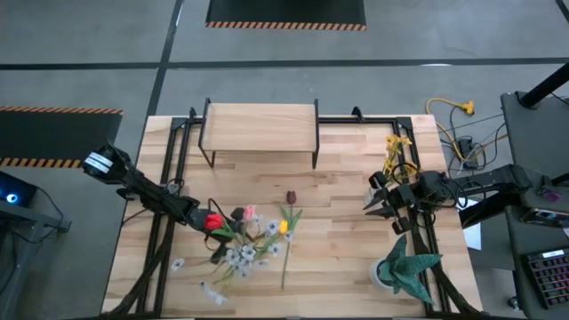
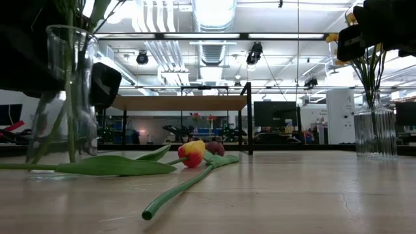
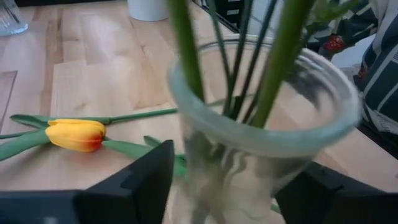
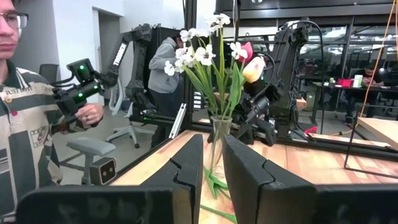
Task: Pick and place flowers into a vace then onto a shelf
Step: Move the left transparent vase to the center
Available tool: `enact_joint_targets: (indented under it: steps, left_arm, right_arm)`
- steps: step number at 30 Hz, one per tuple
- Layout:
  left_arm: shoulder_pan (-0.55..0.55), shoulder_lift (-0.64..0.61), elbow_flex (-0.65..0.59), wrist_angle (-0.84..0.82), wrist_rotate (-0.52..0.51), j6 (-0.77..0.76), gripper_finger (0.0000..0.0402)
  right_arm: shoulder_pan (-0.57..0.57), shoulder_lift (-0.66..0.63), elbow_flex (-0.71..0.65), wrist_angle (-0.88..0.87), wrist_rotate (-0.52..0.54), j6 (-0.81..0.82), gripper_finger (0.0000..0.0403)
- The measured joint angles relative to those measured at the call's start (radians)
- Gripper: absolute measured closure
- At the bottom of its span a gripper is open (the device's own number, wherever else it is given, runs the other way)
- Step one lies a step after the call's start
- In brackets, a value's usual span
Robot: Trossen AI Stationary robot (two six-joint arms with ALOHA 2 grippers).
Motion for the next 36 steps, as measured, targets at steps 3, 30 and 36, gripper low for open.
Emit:
enact_joint_targets:
  steps: [3, 30, 36]
  left_arm:
    - [0.0, -0.001, 0.0, 0.002, -0.001, 0.003, 0.022]
    - [0.271, -0.016, -0.005, -0.019, -0.344, 0.023, 0.0226]
    - [0.35, -0.016, -0.005, -0.02, -0.341, -0.014, 0.0225]
  right_arm:
    - [0.0, 0.0, 0.0, 0.0, 0.0, 0.0, 0.0351]
    - [0.0, 0.0, 0.0, 0.0, 0.0, -0.018, 0.0351]
    - [0.0, 0.0, 0.0, 0.0, 0.0, -0.018, 0.0351]
